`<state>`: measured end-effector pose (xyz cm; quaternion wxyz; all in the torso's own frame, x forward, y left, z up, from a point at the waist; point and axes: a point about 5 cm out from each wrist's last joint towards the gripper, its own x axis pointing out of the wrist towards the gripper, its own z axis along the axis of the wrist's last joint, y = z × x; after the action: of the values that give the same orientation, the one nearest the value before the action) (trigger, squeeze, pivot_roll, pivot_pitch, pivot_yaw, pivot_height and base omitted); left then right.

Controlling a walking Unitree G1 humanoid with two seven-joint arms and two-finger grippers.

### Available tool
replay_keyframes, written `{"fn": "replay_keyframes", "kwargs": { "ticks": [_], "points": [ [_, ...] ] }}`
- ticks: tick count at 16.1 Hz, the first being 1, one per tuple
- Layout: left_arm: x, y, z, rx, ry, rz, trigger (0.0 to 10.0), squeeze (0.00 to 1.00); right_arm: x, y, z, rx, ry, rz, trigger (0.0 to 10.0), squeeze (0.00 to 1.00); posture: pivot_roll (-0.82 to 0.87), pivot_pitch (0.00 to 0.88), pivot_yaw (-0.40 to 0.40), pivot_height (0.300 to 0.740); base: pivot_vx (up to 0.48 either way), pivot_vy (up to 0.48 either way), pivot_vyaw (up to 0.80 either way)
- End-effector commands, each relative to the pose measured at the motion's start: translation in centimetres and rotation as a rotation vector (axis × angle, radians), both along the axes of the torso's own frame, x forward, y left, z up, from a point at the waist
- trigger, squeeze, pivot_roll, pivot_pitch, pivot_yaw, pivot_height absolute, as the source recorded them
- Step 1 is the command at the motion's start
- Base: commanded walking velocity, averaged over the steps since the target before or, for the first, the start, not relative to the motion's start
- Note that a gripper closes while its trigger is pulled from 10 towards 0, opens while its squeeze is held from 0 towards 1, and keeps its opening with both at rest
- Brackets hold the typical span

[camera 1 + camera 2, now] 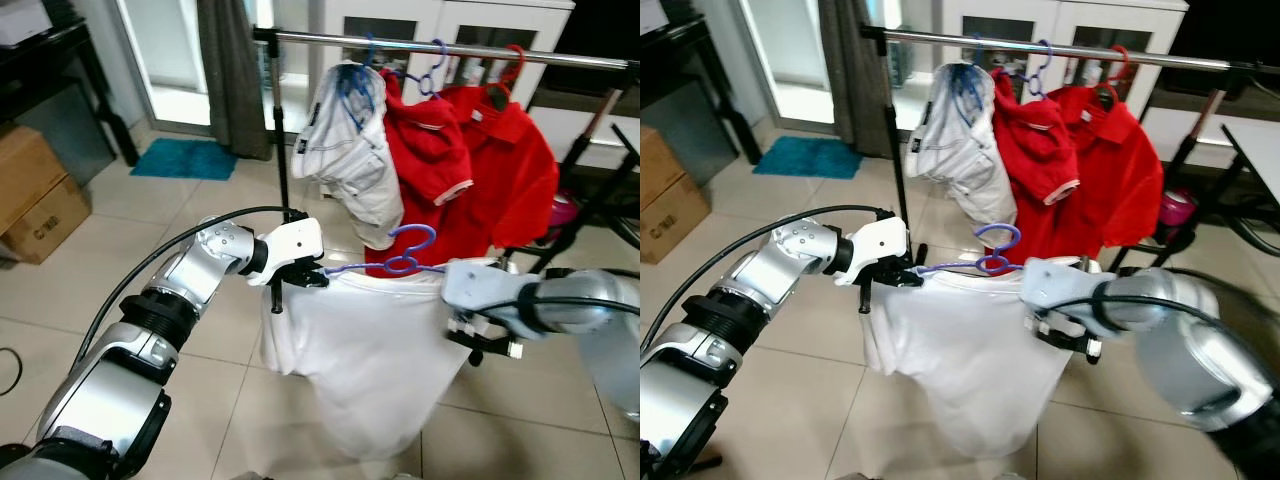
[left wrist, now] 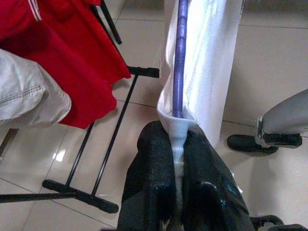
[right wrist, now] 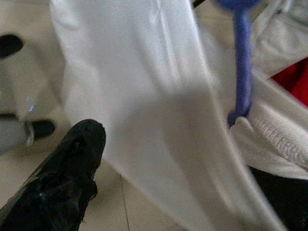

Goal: Hang hanger

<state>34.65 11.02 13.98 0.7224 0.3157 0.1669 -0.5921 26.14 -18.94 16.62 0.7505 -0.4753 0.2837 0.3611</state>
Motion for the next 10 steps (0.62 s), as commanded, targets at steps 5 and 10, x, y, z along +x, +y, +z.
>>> {"fn": "replay_keyframes", "kwargs": {
  "ticks": [5,10],
  "points": [
    [0.8,1.3,1.1,0.011,-0.035,0.071,0.0,0.00,-0.1,0.0,1.7,0.055,-0.057,-0.006,10.0,0.00,-0.27,0.000,0.030,0.740,0.000,0.000,0.00],
    [1.9,2.2,2.3,-0.002,-0.078,0.147,0.0,0.00,-2.7,3.1,1.3,0.236,0.108,0.225,10.0,0.00,-0.27,0.000,0.031,0.740,0.000,0.000,0.00]
  ]
}}
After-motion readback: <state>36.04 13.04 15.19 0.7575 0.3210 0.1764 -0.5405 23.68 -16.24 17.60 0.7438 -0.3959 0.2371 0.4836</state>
